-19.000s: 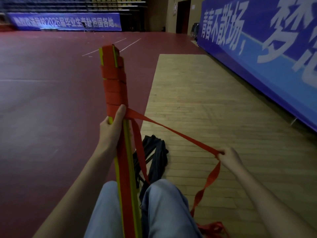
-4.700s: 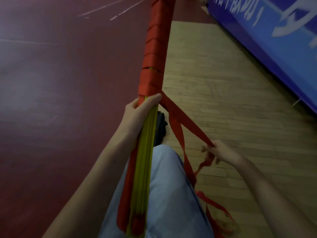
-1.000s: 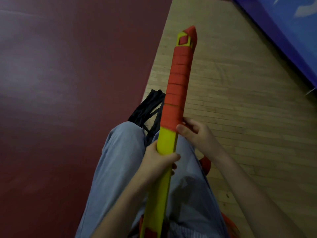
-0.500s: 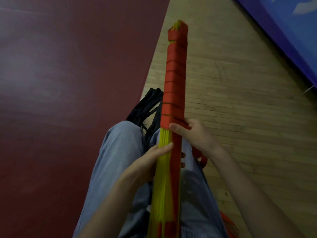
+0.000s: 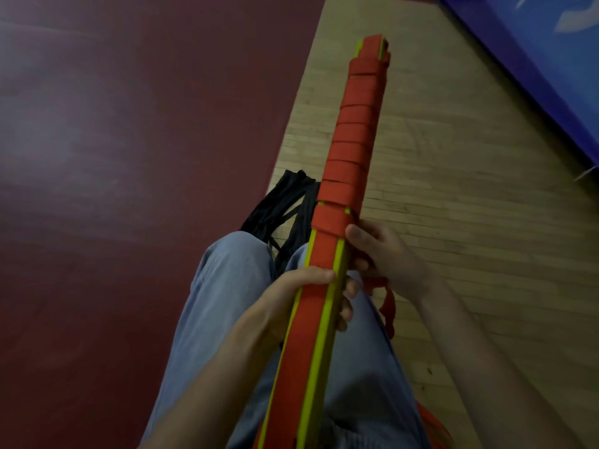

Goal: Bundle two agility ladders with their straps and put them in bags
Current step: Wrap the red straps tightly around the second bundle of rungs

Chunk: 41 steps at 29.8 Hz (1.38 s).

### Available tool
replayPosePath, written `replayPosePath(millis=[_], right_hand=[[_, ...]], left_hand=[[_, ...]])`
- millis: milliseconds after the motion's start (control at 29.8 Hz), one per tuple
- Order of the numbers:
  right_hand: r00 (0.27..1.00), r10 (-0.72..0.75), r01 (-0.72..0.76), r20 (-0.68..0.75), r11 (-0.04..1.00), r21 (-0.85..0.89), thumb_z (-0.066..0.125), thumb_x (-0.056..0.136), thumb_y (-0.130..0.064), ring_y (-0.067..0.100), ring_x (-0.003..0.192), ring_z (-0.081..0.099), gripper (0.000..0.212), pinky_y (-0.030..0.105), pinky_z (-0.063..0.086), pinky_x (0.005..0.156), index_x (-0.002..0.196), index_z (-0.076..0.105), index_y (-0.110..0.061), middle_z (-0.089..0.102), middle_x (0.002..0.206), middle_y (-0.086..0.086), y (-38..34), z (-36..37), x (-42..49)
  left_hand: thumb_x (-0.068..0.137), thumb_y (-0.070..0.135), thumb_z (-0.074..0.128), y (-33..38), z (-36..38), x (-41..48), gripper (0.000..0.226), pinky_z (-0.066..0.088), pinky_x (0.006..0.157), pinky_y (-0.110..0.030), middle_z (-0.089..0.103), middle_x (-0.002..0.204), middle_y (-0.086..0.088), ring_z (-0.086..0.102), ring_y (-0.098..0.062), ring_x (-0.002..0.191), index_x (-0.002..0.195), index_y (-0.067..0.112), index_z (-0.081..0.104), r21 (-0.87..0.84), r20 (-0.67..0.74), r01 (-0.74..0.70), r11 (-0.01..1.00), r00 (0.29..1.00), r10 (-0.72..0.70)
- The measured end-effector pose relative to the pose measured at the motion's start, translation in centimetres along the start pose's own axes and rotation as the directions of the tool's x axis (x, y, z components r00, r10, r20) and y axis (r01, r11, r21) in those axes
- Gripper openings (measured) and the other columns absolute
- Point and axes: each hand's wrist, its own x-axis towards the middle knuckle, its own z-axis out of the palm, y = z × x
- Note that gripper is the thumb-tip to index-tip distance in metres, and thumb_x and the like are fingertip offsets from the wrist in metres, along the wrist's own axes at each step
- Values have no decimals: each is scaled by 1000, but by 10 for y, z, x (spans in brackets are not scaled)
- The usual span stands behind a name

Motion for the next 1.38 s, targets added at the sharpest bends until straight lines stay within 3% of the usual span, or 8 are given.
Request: replayPosePath(millis=[67,235,437,638,874,1075,1209,1377], right_hand=[[997,47,-47,-63,999,2,51,90,-24,1,39,47,19,13,33,40,76,56,-13,56,43,-8,3,-1,-2],[988,26,-39,-149,996,-86,62,73,-57,16,52,47,37,22,36,52,79,69,-21,55,63,9,20,-4,-2],[979,-88,38,-183,965,-260,58,69,-44,1,70,64,24,16,51,68,81,64,-25,69,72,-8,4,3,1],[856,-438,168,-273,737,-654,66,74,-41,10,43,39,49,18,28,44,51,52,0,41,43,-6,-15,-5,5],[898,-152,80,-413,979,-186,62,66,-41,0,38,39,34,11,34,42,55,49,-11,45,38,-10,16,4,-1],[981,-6,22,-196,996,83,75,61,-51,1,38,38,45,13,30,37,88,55,-21,49,48,-11,28,-18,-5],[996,68,-60,-56,990,131,77,41,-71,9,42,44,85,15,23,34,99,58,-12,53,76,39,41,-16,-7],[996,29,-23,-86,997,72,74,57,-64,13,45,38,41,26,19,39,79,71,-29,41,65,15,38,-14,-7]], left_hand=[[53,42,85,3,-3,-3,68,55,58,-28,71,79,-2,68,-17,66,107,12,59,153,-92,37,988,995,-23],[84,32,64,14,2,-8,23,55,82,-29,68,98,3,66,-12,86,105,29,55,538,-443,230,811,896,40],[72,29,76,-20,17,4,47,51,75,-29,55,91,13,57,-3,82,99,44,40,781,-485,92,618,713,507],[70,3,69,-16,19,10,40,42,53,-17,49,72,2,48,-6,57,90,31,49,734,-508,32,678,689,517],[56,20,67,-30,17,8,38,42,51,-19,47,65,3,47,1,48,89,28,51,696,-529,51,716,712,462],[52,12,65,-29,21,7,42,41,46,-27,49,67,-3,47,-14,50,92,10,52,414,-435,-65,908,862,260],[48,15,66,-26,25,9,44,40,42,-22,52,64,-1,49,-12,46,88,5,49,82,-268,-118,990,954,136],[48,20,73,-20,7,5,43,49,50,-25,63,71,-4,58,-16,51,91,11,69,-19,-78,4,1000,997,-6]])
